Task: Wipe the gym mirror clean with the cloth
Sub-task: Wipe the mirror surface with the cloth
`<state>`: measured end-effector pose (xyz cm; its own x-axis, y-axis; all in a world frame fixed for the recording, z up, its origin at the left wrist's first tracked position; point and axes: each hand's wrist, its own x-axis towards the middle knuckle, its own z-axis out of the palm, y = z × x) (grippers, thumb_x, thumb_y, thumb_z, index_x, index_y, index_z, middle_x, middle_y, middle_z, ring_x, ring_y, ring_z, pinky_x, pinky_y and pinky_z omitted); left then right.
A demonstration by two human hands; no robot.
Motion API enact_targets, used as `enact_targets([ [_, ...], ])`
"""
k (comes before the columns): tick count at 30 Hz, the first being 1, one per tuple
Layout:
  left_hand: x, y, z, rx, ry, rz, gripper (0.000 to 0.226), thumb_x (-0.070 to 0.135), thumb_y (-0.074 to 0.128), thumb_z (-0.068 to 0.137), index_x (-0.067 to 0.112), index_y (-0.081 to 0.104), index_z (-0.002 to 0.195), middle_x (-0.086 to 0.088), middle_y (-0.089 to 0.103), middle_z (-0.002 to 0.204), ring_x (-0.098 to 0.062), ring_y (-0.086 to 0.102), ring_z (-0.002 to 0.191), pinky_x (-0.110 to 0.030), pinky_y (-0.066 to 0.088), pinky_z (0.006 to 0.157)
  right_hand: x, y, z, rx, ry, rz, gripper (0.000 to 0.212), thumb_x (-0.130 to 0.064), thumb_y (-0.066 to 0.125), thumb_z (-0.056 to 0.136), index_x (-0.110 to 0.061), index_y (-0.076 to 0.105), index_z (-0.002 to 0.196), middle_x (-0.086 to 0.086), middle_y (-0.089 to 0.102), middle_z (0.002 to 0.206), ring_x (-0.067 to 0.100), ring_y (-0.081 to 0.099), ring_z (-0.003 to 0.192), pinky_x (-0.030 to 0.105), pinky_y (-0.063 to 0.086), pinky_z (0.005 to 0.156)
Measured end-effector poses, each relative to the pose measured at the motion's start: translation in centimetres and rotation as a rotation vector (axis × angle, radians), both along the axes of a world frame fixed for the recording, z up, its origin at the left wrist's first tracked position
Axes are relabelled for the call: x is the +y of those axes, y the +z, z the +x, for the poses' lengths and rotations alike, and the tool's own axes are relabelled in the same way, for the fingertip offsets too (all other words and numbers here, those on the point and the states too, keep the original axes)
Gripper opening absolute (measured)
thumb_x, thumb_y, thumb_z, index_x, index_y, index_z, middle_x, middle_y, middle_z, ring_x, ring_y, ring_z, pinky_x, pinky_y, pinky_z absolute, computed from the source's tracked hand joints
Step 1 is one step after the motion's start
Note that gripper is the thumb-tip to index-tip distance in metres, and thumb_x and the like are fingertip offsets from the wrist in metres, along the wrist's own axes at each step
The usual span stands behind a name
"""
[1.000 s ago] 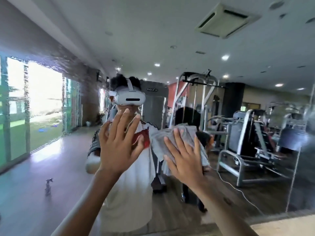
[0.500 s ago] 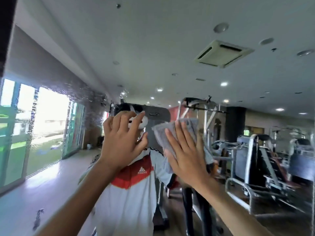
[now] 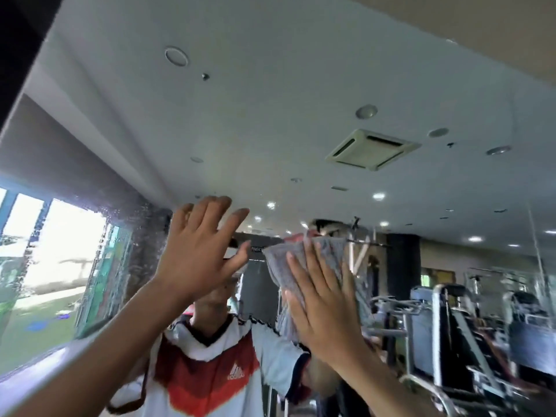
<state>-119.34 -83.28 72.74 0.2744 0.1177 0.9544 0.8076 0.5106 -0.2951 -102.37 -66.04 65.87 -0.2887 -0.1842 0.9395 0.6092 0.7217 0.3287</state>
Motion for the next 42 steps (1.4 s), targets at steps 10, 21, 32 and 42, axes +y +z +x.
enact_targets([
  [10,0.3,1.4,-1.2,-0.078,0.041,-0.038,0.068,0.057,0.032,0.095,0.027,0.033,0.156,-0.015,0.020,0.165,-0.032,0.019,0.153,-0.059,0.015,0.120,2.0,11.8,2.0,0.254,-0.015,-0.305,0.065,-0.057,0.000,0.097,-0.029,-0.004,0.155,0.004,-0.005,0.166,0.017,-0.016,0.150,0.049,-0.008,0.122],
  [21,-0.2,0.1,-1.6,-0.076,0.036,-0.051,0.069,0.057,0.028,0.097,0.024,0.031,0.157,-0.012,0.019,0.166,-0.032,0.019,0.153,-0.062,0.019,0.119,5.2,9.1,5.6,0.121,-0.031,-0.121,0.059,-0.047,0.007,0.107,-0.021,0.013,0.159,0.001,0.003,0.167,0.016,-0.006,0.153,0.059,0.011,0.121],
  [32,-0.9,3.3,-0.5,-0.024,0.125,-0.026,0.064,0.054,0.038,0.089,0.006,0.062,0.124,-0.025,0.056,0.111,-0.044,0.053,0.111,-0.058,0.033,0.105,-0.1,12.2,-0.2,-0.049,0.037,0.083,0.058,-0.044,0.024,0.103,-0.024,0.019,0.157,0.002,0.014,0.165,0.021,0.008,0.153,0.044,0.003,0.123],
  [42,-0.1,5.2,-1.5,-0.106,0.120,-0.036,0.074,0.059,0.027,0.097,0.022,0.019,0.160,-0.013,0.008,0.167,-0.030,0.008,0.155,-0.053,0.004,0.123,2.4,22.1,2.2,0.409,0.027,-0.391,0.066,-0.049,0.015,0.100,-0.022,0.015,0.159,0.007,0.011,0.167,0.026,0.006,0.153,0.053,0.006,0.121],
])
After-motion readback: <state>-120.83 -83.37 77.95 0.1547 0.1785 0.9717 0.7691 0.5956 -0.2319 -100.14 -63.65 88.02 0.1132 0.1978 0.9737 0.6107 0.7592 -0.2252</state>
